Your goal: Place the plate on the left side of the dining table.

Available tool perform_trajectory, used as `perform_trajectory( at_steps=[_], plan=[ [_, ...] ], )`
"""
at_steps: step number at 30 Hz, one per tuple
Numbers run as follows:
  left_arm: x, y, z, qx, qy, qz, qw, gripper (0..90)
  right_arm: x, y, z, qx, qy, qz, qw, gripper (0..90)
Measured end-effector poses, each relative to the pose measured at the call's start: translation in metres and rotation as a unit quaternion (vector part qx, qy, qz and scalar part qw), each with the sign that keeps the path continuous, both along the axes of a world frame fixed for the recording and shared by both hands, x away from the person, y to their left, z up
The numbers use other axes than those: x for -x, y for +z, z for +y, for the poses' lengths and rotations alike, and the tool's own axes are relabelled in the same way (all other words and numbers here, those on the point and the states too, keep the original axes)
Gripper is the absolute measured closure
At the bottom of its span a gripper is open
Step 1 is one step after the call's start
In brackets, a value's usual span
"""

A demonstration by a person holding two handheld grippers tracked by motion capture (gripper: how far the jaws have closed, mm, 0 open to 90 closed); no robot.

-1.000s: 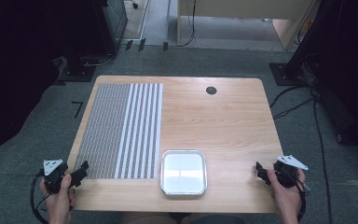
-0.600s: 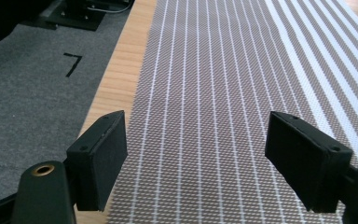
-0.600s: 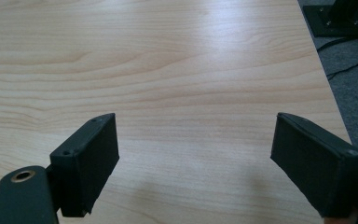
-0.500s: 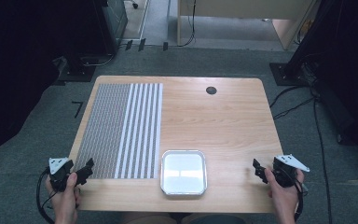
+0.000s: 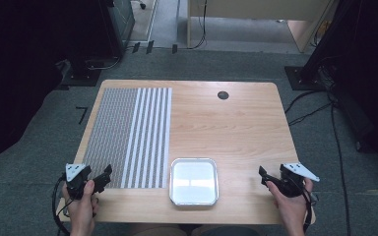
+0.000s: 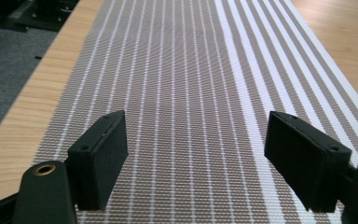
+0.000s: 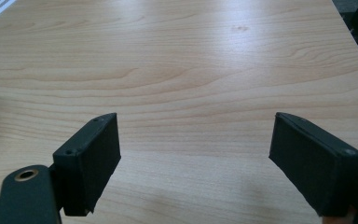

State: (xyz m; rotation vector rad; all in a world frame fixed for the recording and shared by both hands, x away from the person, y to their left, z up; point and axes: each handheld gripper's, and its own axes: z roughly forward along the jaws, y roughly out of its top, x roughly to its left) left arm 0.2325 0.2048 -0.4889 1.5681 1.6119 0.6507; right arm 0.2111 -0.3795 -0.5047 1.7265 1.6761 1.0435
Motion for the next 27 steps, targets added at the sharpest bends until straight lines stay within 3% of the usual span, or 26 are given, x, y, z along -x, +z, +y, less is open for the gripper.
perform_trajectory(
  at_steps=[13, 21, 27],
  plan=[
    [-0.001, -0.001, -0.029, -0.008, -0.036, 0.0, 0.9993, 21.6, -0.001, 0.003, 0.016, -0.012, -0.003, -0.003, 0.9999, 20.1],
    [0.0, 0.0, -0.045, 0.006, -0.06, 0.002, 0.9982, 21.5, -0.002, 0.003, 0.022, -0.011, -0.005, 0.0, 0.9999, 23.2],
    [0.001, 0.002, -0.056, 0.002, -0.071, -0.001, 0.9975, 21.5, -0.001, 0.004, 0.026, -0.007, -0.005, -0.003, 1.0, 24.5]
  ],
)
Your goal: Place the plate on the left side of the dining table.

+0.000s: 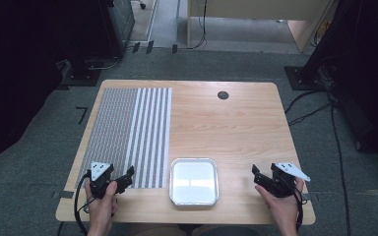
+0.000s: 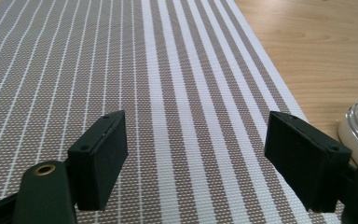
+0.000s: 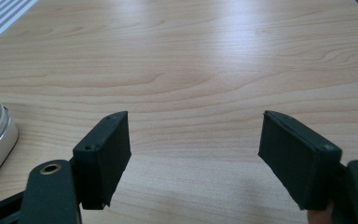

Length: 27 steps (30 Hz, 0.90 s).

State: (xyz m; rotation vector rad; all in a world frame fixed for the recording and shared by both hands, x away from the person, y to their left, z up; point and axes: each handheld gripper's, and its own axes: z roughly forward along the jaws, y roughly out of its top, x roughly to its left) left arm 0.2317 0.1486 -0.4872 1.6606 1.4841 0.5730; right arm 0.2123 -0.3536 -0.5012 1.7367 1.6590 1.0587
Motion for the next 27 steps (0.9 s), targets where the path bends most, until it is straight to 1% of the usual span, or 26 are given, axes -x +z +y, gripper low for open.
perform_trajectory(
  at_steps=[10, 15, 19, 22, 24, 27],
  plan=[
    [0.001, -0.001, -0.016, -0.002, -0.016, 0.001, 0.9999, 21.4, 0.0, -0.001, 0.008, 0.0, 0.009, -0.001, 1.0, 24.8],
    [0.002, -0.001, -0.025, -0.002, -0.028, 0.001, 0.9996, 21.3, 0.0, -0.001, 0.011, -0.009, 0.004, -0.006, 0.9999, 27.2],
    [0.004, -0.001, -0.031, -0.002, -0.03, -0.001, 0.9996, 21.1, 0.001, -0.001, 0.014, -0.013, 0.006, -0.011, 0.9998, 31.4],
    [0.004, -0.002, -0.036, -0.002, -0.037, -0.001, 0.9993, 21.1, 0.001, 0.0, 0.017, -0.008, 0.003, -0.019, 0.9998, 34.3],
    [0.005, -0.002, -0.039, -0.003, -0.042, -0.001, 0.9991, 21.1, 0.002, 0.001, 0.018, -0.009, 0.002, -0.024, 0.9997, 35.8],
    [0.005, -0.002, -0.044, 0.001, -0.049, 0.0, 0.9988, 21.2, 0.002, 0.001, 0.02, -0.012, 0.005, -0.026, 0.9996, 36.8]
  ],
)
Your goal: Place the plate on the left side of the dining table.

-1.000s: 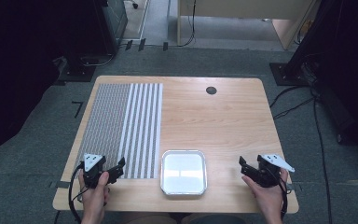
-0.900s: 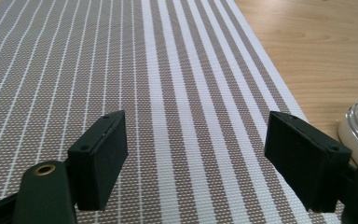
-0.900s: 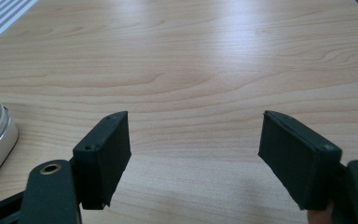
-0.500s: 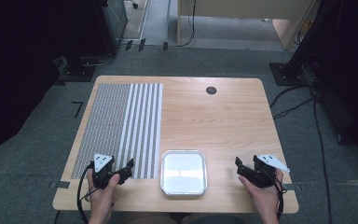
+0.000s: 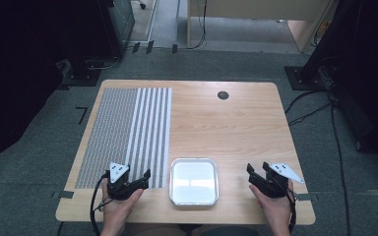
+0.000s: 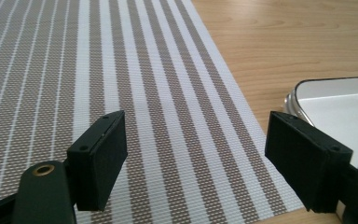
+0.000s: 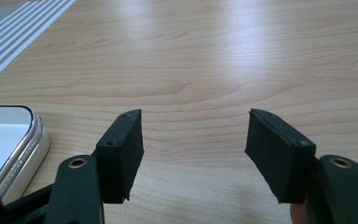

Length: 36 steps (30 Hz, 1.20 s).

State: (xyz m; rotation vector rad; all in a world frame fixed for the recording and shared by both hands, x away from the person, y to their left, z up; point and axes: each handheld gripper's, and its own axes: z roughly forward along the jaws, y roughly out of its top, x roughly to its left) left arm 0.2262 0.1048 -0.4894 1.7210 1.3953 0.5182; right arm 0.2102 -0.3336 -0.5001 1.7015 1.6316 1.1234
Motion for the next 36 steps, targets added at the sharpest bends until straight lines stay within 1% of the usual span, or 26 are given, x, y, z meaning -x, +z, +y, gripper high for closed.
perform_trajectory(
  at_steps=[2, 4, 9, 11, 15, 19, 22, 25, 27, 28, 31, 36],
  plan=[
    [0.0, 0.0, -0.003, 0.002, -0.004, 0.001, 1.0, 21.4, 0.0, 0.0, 0.002, 0.0, 0.004, 0.0, 1.0, 36.9],
    [0.001, 0.0, -0.006, 0.005, -0.007, 0.001, 1.0, 22.4, 0.0, -0.001, 0.004, 0.006, 0.006, 0.0, 1.0, 36.9],
    [0.002, -0.001, -0.013, 0.007, -0.018, 0.002, 0.9998, 25.9, 0.001, -0.001, 0.009, 0.012, 0.009, -0.01, 0.9998, 42.2],
    [0.004, -0.001, -0.016, 0.005, -0.02, 0.0, 0.9998, 30.4, 0.001, -0.001, 0.01, 0.011, 0.011, -0.013, 0.9998, 43.0],
    [0.004, -0.003, -0.023, 0.011, -0.024, 0.005, 0.9996, 33.4, 0.002, -0.001, 0.013, 0.006, 0.012, -0.019, 0.9997, 47.5],
    [0.005, -0.004, -0.027, 0.015, -0.027, 0.01, 0.9995, 37.3, 0.002, -0.002, 0.018, 0.004, 0.023, -0.017, 0.9996, 50.3],
    [0.006, -0.005, -0.031, 0.015, -0.032, 0.01, 0.9993, 41.0, 0.003, -0.003, 0.021, 0.003, 0.029, -0.01, 0.9995, 52.0],
    [0.008, -0.006, -0.035, 0.014, -0.044, 0.01, 0.9989, 45.8, 0.001, -0.005, 0.024, -0.001, 0.037, -0.004, 0.9993, 54.4],
    [0.009, -0.006, -0.037, 0.014, -0.046, 0.009, 0.9988, 47.2, 0.001, -0.005, 0.026, -0.003, 0.04, -0.001, 0.9992, 56.0],
    [0.009, -0.007, -0.038, 0.014, -0.046, 0.009, 0.9988, 49.7, 0.001, -0.005, 0.027, -0.003, 0.043, 0.0, 0.9991, 56.9],
    [0.01, -0.007, -0.041, 0.015, -0.051, 0.008, 0.9985, 55.1, 0.001, -0.006, 0.031, -0.006, 0.046, -0.001, 0.9989, 59.9],
    [0.011, -0.009, -0.046, 0.017, -0.059, 0.009, 0.9981, 57.4, 0.002, -0.006, 0.04, -0.019, 0.062, -0.003, 0.9979, 65.1]
  ],
)
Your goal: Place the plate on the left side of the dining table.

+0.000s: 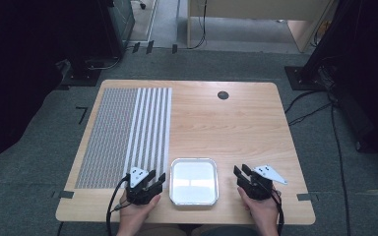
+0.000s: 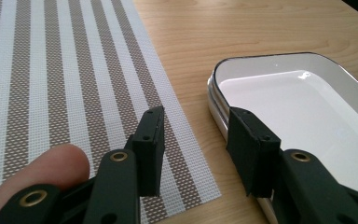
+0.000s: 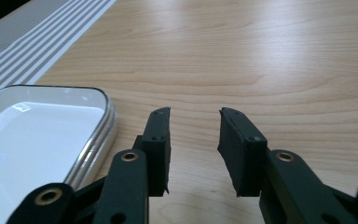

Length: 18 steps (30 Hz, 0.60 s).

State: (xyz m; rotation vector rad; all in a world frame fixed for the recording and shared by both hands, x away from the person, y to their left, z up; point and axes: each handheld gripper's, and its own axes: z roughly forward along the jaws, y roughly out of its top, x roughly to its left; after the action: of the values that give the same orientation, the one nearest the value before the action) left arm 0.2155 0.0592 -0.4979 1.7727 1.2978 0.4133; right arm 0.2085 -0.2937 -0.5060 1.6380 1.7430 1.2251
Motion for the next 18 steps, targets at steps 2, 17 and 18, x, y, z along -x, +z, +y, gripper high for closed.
perform_trajectory(
  at_steps=[2, 17, 18],
  plan=[
    [0.001, 0.0, -0.002, -0.004, -0.003, -0.002, 1.0, 57.6, 0.001, 0.0, 0.004, -0.001, 0.006, -0.002, 1.0, 65.9],
    [0.002, 0.002, -0.006, 0.021, -0.012, -0.002, 0.9997, 66.1, 0.0, -0.004, 0.026, -0.048, 0.046, 0.024, 0.9975, 68.0],
    [0.002, 0.002, -0.006, 0.02, -0.014, -0.001, 0.9997, 66.4, 0.0, -0.005, 0.027, -0.05, 0.048, 0.023, 0.9973, 68.0]
  ],
)
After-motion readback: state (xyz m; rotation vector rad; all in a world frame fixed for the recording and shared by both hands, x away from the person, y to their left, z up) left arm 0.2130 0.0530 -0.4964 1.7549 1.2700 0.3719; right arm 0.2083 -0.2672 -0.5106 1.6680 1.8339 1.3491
